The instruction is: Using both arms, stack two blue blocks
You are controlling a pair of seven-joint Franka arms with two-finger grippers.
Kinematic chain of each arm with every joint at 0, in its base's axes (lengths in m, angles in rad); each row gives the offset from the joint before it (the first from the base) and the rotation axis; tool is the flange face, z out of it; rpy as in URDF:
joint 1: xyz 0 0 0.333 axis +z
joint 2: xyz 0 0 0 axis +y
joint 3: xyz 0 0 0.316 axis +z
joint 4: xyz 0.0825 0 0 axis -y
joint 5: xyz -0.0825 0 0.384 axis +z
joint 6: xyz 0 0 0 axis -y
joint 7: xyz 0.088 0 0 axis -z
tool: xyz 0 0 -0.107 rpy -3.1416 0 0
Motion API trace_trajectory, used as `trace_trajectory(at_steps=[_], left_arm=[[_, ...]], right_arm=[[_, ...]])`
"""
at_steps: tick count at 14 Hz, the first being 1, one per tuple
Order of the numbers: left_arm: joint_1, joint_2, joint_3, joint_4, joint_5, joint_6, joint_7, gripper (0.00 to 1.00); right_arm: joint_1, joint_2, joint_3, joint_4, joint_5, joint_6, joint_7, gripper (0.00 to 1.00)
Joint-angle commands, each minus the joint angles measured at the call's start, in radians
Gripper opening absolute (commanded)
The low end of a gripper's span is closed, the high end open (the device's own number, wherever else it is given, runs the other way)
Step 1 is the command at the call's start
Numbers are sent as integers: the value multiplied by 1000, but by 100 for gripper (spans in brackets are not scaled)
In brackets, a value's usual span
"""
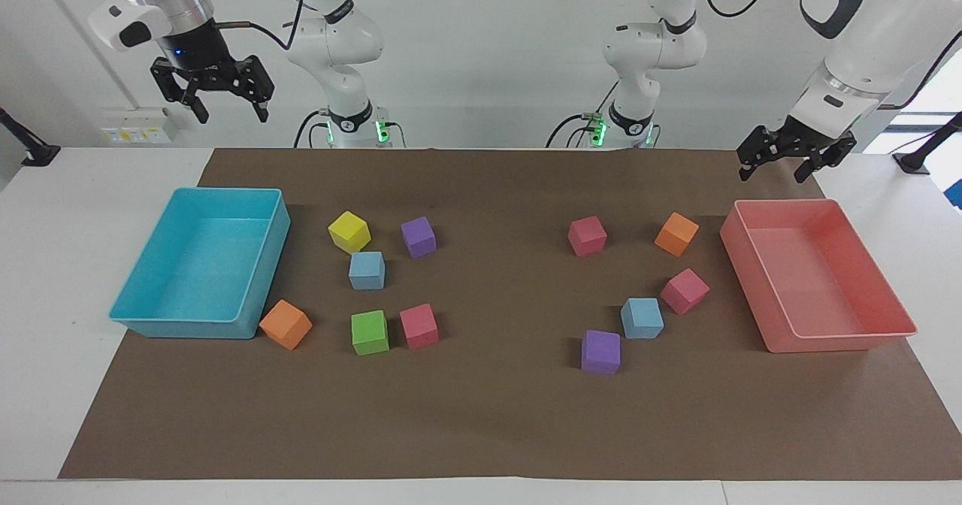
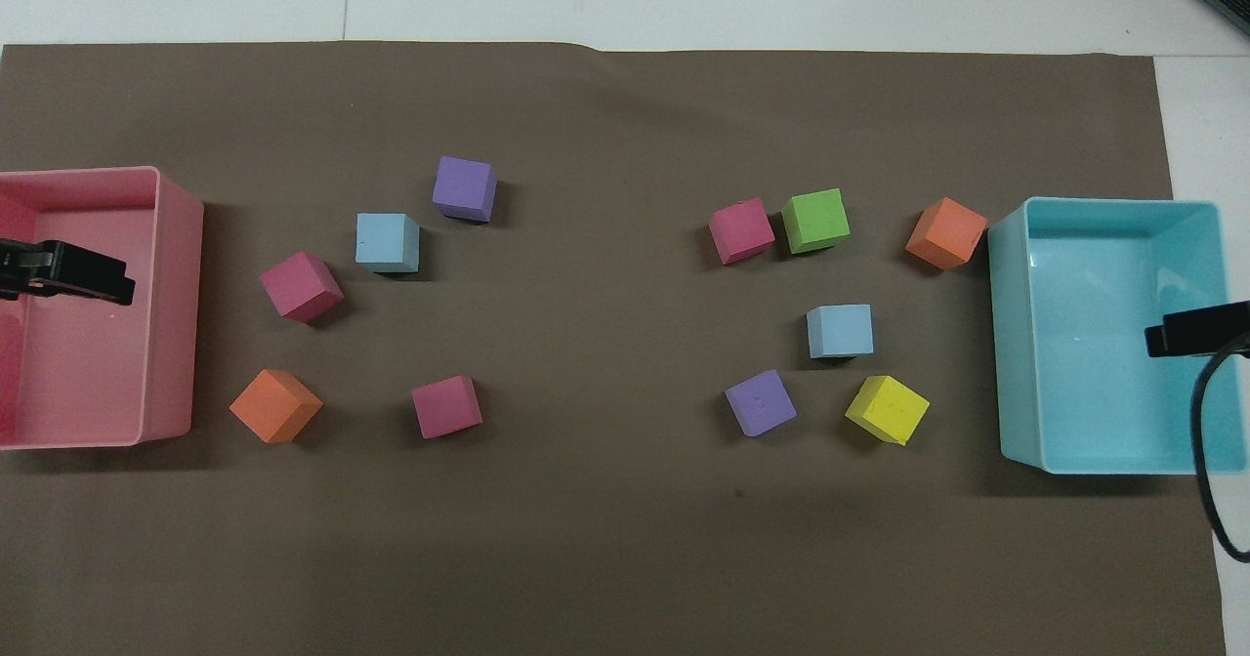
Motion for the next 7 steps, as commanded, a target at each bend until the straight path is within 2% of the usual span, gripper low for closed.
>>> trace_trajectory(at_steps=[1,7], left_arm=[[-22,-30,0,-18,-1,15,2,100],[-6,-30,11,-16,-1,15,1,100]], right_arm=[[5,18,5,13,-46,-17,11,100],[5,22,5,13,-31,-8,20,100]])
